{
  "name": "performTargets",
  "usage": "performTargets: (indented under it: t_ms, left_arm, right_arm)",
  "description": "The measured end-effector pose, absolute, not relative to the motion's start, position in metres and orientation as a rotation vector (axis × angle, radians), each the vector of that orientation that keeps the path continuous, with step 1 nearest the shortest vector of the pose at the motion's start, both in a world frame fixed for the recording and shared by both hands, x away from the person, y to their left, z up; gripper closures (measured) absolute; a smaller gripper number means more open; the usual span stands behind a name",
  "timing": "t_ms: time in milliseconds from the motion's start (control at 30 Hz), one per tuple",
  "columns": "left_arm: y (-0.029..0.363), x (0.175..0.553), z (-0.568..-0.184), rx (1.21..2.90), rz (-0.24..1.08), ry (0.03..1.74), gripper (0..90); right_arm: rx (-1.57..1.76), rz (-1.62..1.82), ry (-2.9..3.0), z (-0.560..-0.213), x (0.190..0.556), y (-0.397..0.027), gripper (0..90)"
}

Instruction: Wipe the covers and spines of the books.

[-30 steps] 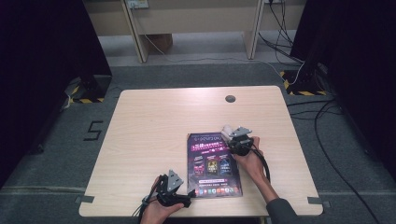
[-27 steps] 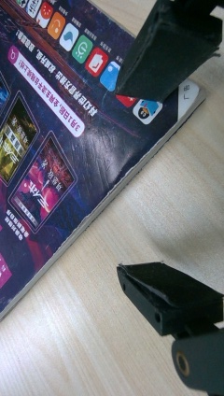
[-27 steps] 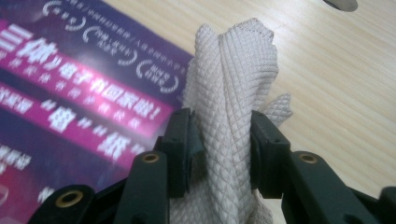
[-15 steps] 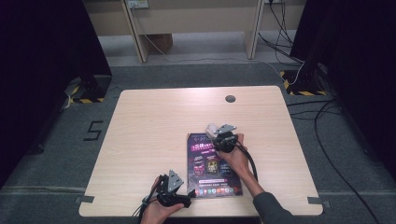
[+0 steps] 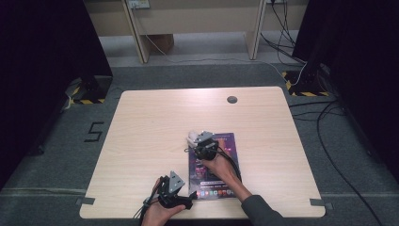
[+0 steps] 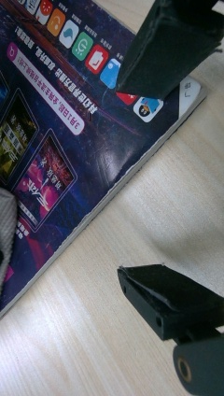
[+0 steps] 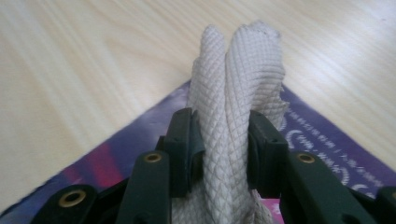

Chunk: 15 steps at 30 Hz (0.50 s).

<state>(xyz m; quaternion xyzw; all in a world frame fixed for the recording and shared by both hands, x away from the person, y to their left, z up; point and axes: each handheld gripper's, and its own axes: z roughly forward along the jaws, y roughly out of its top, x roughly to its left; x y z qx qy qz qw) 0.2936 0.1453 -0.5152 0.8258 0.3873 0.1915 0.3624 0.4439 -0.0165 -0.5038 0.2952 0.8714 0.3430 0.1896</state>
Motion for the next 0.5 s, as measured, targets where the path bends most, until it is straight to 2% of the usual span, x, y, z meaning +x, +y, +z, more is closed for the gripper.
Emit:
performTargets:
  t_ms: [500]
  left_arm:
    - [0.145, 0.293, -0.515, 2.126, 0.499, 0.993, 9.5]
  right_arm:
    - [0.785, 1.031, 2.546, -0.504, 0.416, -0.021, 65.3]
